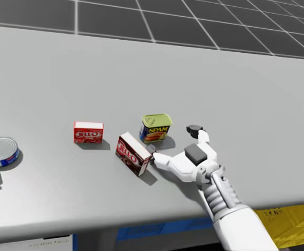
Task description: Lift the meat can off the table.
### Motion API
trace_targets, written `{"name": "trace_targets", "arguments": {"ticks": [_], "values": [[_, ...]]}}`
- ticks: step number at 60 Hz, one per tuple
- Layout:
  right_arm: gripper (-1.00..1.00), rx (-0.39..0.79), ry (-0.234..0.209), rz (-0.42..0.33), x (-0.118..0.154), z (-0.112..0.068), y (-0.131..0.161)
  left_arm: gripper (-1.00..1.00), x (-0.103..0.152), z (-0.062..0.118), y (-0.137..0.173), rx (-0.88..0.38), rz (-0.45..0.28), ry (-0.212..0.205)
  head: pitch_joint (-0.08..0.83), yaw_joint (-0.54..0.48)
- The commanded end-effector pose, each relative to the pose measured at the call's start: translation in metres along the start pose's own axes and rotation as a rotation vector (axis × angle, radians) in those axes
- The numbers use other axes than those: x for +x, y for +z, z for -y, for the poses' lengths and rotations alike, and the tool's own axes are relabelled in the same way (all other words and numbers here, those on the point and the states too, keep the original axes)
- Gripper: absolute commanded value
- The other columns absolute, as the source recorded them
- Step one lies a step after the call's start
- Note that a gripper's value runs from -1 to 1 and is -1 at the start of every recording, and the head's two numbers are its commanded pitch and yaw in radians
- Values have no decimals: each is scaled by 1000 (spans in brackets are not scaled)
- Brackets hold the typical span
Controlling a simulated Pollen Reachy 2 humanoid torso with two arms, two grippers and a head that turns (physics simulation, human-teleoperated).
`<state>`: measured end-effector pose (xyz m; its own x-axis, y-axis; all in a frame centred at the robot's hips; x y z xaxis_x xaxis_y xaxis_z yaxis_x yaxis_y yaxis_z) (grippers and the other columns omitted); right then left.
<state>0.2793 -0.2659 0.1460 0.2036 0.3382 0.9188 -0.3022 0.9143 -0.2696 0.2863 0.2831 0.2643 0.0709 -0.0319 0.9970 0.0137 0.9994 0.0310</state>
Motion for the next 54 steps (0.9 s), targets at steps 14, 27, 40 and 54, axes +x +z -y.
{"name": "trace_targets", "arguments": {"ticks": [14,27,40,54], "values": [[-1000,119,-216,-47,15,-15,-26,-1000,0,0,0,4,2,-4,639,-312],[-1000,85,-337,-74,23,-15,-41,-1000,0,0,0,4,2,-4,639,-320],[-1000,11,-407,-90,30,-13,-57,-1000,0,0,-1,11,9,-17,637,-326],[-969,-24,-387,-62,33,-18,-62,-1000,-1,1,-2,15,14,-27,635,-330]]}}
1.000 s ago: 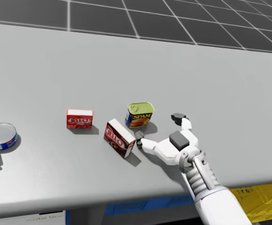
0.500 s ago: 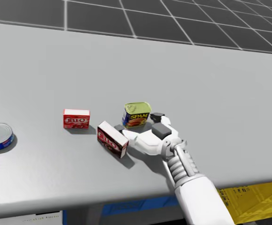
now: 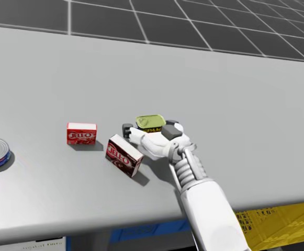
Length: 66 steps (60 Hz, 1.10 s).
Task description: Lift the meat can off the table.
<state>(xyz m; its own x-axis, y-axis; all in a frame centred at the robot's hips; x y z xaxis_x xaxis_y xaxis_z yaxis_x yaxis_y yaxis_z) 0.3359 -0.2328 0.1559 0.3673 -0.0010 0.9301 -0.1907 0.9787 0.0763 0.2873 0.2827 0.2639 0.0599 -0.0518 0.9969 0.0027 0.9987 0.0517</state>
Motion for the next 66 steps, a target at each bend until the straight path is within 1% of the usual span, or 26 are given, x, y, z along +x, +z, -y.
{"name": "trace_targets", "arguments": {"ticks": [1,2,3,4,5,6,12,15,21,26,30,32,39,44,48,52,53,54,56,66], "values": [[-917,-16,-16,17,-1,-8,-5,-1000,0,0,-1,2,3,-7,634,-330],[-351,-37,-15,34,-3,-10,-3,-1000,0,0,-1,2,4,-8,633,-330],[29,-49,-21,45,-4,-11,-3,-1000,0,0,-1,2,4,-8,633,-331],[870,-42,-20,47,-4,-11,-3,-1000,0,0,-1,3,4,-9,631,-331],[956,-41,-17,48,-5,-11,-2,-1000,0,0,-1,2,4,-9,630,-331],[1000,-41,-17,46,-5,-11,-2,-1000,-1,0,-1,3,4,-10,629,-331],[1000,-35,-16,35,-6,-12,-1,-1000,-1,1,-1,3,5,-12,610,-331],[1000,-34,-16,33,-7,-12,-1,-1000,-1,1,-1,3,5,-13,583,-331],[1000,-31,-18,30,-7,-12,-1,-1000,-1,0,-2,5,5,-14,500,-338],[1000,-30,-15,32,-8,-12,-1,-1000,-2,0,-2,8,11,-24,405,-347],[1000,-28,-10,36,-8,-12,-1,-1000,-2,0,-2,8,11,-25,357,-353],[1000,-25,-9,39,-7,-12,0,-1000,-2,0,-2,9,10,-24,318,-359],[1000,-21,1,58,-4,-13,4,-1000,-1,-1,-2,9,9,-19,261,-368],[1000,-17,7,69,1,-15,9,-1000,-1,-1,-2,9,9,-19,248,-371],[1000,-15,22,92,10,-17,16,-1000,-1,-1,-2,10,10,-17,246,-373],[1000,-13,25,127,26,-18,26,-1000,-1,-1,-2,11,9,-15,252,-375],[1000,-13,25,127,26,-18,26,-1000,-1,-1,-2,11,9,-15,252,-375],[1000,-11,31,152,38,-19,32,-1000,-1,-1,-1,12,10,-14,258,-375],[1000,-11,33,167,44,-19,35,-1000,-1,-1,-2,12,10,-14,260,-374],[1000,-4,58,299,97,-25,65,-1000,-1,-2,-2,14,10,-11,268,-374]]}}
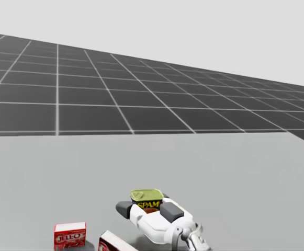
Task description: Lift the meat can off the table.
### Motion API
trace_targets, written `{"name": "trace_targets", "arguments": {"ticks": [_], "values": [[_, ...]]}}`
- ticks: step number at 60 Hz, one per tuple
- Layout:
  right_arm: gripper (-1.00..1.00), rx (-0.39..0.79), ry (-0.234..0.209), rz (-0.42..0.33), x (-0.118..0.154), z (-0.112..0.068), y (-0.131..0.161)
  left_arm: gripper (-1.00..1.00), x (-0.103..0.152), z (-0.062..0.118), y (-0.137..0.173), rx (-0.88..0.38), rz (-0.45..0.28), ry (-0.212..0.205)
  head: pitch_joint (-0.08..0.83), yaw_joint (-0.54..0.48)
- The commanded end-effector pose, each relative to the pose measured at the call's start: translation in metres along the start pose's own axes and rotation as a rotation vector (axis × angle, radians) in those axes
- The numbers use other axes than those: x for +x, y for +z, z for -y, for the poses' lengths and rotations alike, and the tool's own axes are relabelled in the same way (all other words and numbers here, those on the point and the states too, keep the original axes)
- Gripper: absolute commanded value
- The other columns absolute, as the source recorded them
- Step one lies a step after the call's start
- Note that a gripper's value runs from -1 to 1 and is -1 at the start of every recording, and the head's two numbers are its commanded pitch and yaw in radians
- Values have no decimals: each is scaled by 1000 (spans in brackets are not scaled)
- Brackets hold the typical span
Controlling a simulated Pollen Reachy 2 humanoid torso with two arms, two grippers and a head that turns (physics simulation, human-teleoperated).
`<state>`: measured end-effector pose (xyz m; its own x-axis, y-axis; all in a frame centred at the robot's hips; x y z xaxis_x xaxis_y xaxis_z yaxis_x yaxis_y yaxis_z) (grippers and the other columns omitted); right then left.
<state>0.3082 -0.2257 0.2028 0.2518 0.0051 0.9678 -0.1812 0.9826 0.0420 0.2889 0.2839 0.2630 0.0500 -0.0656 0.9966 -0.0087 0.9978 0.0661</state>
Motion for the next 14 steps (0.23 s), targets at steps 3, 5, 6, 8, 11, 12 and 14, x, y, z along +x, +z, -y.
{"name": "trace_targets", "arguments": {"ticks": [3,5,6,8,11,12,14], "values": [[1000,17,40,227,83,-10,26,-1000,0,-1,0,3,2,4,269,-377],[1000,13,53,276,97,-11,33,-1000,0,-1,0,3,2,6,269,-379],[1000,11,56,289,100,-11,35,-1000,0,-1,0,4,2,7,269,-379],[1000,6,60,339,115,-14,43,-1000,1,-1,0,4,1,9,269,-381],[1000,4,73,386,128,-17,51,-1000,1,-2,0,5,1,9,269,-383],[1000,3,72,404,135,-18,55,-1000,1,-2,0,5,1,9,269,-384],[1000,6,76,439,144,-21,60,-1000,1,-2,0,6,0,9,269,-385]]}}
